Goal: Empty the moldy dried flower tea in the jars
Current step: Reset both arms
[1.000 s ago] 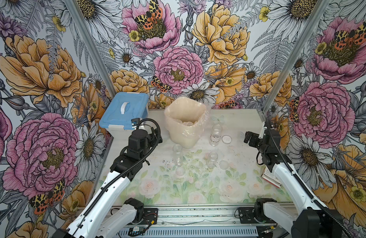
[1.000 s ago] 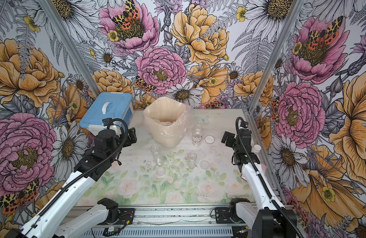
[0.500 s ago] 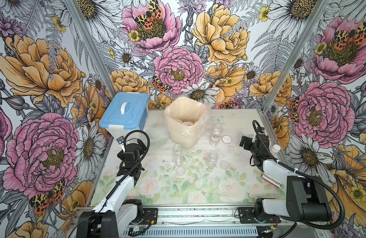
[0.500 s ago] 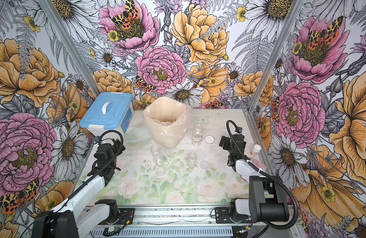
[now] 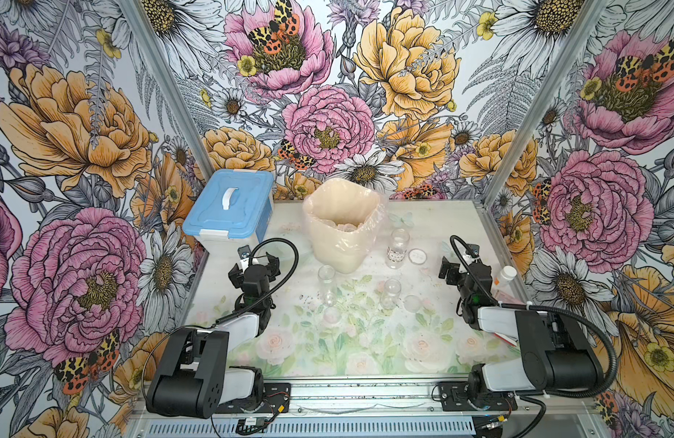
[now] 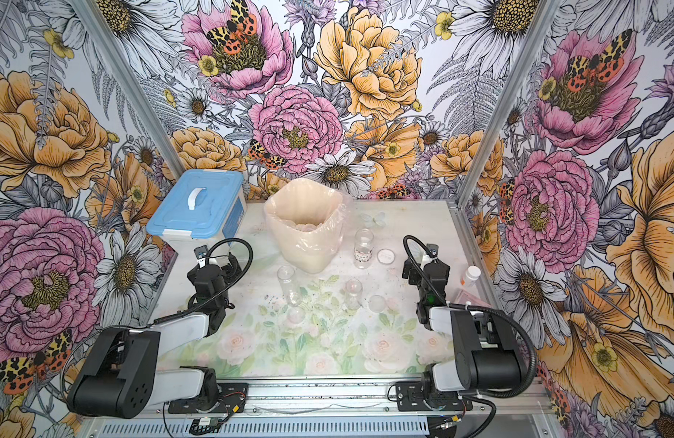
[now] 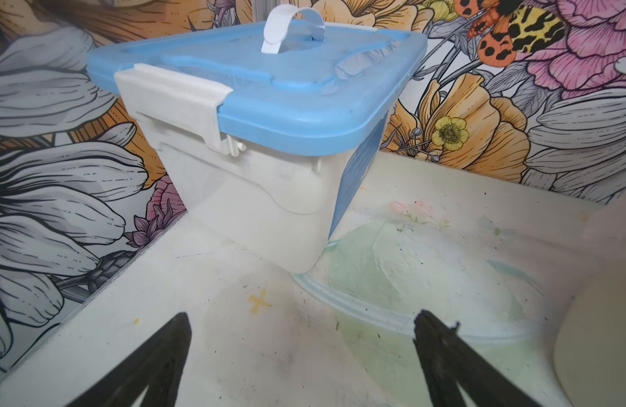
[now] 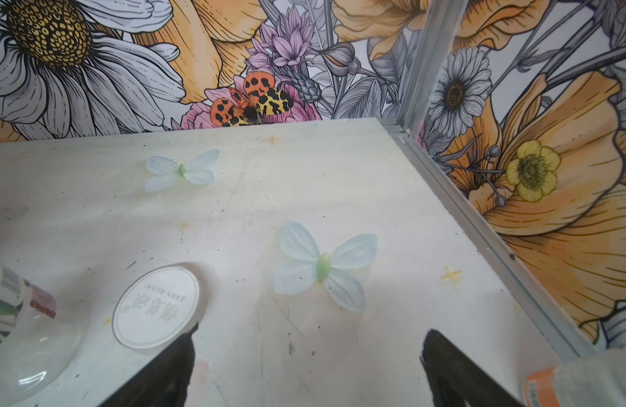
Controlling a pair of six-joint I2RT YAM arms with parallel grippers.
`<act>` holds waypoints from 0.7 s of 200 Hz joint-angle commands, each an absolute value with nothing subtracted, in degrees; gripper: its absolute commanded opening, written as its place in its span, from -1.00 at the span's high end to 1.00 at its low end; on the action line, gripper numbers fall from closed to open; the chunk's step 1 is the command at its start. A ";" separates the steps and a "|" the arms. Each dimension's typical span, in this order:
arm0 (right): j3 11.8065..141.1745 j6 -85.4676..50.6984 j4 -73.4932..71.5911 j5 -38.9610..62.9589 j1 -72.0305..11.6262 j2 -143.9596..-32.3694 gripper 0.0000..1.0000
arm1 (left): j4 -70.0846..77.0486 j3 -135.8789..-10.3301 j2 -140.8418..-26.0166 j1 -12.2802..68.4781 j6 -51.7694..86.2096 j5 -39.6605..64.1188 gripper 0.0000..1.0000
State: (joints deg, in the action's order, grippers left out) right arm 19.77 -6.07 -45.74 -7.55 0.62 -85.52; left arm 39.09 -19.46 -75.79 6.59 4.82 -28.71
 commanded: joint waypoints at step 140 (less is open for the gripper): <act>15.63 -1.50 -62.61 -8.20 -1.91 -88.09 -0.99 | 54.55 -21.10 -88.63 1.49 0.70 -15.82 -0.98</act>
State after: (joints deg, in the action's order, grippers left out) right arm 14.79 -1.15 -58.83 -4.73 -1.69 -87.90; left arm 52.29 -20.43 -88.49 1.96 1.06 -17.69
